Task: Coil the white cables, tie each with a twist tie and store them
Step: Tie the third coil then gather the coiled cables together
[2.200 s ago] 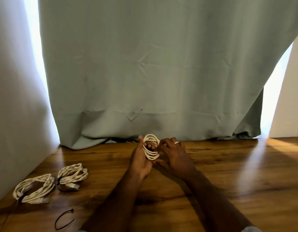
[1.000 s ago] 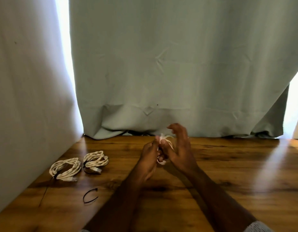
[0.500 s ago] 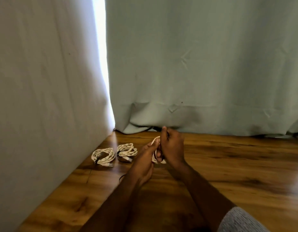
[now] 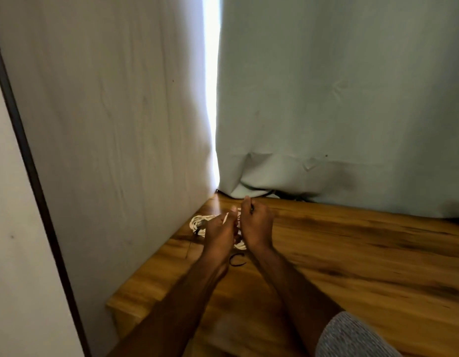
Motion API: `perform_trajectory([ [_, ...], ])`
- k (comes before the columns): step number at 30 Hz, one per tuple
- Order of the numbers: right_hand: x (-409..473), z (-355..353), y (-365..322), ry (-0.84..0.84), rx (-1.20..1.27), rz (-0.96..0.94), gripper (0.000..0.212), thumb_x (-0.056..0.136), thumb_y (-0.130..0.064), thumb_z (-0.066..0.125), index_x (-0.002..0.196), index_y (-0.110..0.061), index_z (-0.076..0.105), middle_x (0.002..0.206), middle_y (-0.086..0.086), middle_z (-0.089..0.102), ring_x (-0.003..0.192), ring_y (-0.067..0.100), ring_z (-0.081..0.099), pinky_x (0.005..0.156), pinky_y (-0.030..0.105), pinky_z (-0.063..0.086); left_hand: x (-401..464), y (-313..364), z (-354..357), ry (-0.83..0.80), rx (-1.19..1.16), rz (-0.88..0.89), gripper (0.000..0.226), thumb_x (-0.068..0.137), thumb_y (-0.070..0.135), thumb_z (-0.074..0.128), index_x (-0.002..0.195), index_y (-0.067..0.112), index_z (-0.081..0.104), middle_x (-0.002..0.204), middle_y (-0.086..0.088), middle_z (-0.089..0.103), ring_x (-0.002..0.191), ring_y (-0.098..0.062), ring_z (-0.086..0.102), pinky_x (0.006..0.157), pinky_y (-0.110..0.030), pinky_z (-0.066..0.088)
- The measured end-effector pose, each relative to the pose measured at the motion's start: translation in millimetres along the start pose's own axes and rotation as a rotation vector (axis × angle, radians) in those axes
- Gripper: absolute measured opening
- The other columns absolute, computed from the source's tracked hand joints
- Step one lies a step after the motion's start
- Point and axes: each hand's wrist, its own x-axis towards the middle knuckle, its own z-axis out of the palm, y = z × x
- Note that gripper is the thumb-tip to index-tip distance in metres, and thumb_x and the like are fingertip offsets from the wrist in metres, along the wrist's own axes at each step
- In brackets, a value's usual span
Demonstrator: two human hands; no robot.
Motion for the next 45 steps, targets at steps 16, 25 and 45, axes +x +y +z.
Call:
perform_trajectory([
  [16, -9, -69, 21, -0.929, -0.311, 0.029, 0.019, 0.083, -0.017, 0.079, 0.1, -0.023, 0.08, 0.092, -0.016, 0.073, 0.084, -0.003, 0.067, 0.073, 0.016, 0.052, 40, 5, -31, 0.293, 0.243, 0.005, 0.03, 0.092, 0.022, 0.06, 0.07, 0.004, 0.068, 0.066, -0.013, 0.066, 0.064, -0.027, 0.063, 0.058, -0.035, 0.048],
  [25, 10, -98, 43, -0.666, -0.345, 0.053, 0.013, 0.097, -0.026, 0.063, 0.088, -0.027, 0.071, 0.088, -0.011, 0.072, 0.083, 0.002, 0.066, 0.072, 0.026, 0.053, 47, 0, 20, 0.174, 0.235, 0.027, 0.03, 0.094, 0.014, 0.058, 0.064, 0.009, 0.059, 0.051, 0.0, 0.061, 0.055, -0.022, 0.058, 0.046, -0.023, 0.045],
  [45, 83, -224, 93, -0.341, 0.064, 0.227, 0.011, 0.092, -0.008, 0.07, 0.092, -0.016, 0.077, 0.097, 0.006, 0.071, 0.084, 0.006, 0.064, 0.07, 0.015, 0.049, 87, -84, 174, -0.027, 0.27, -0.079, 0.032, 0.097, 0.024, 0.056, 0.074, 0.004, 0.067, 0.069, -0.015, 0.062, 0.056, -0.026, 0.057, 0.037, -0.022, 0.04],
])
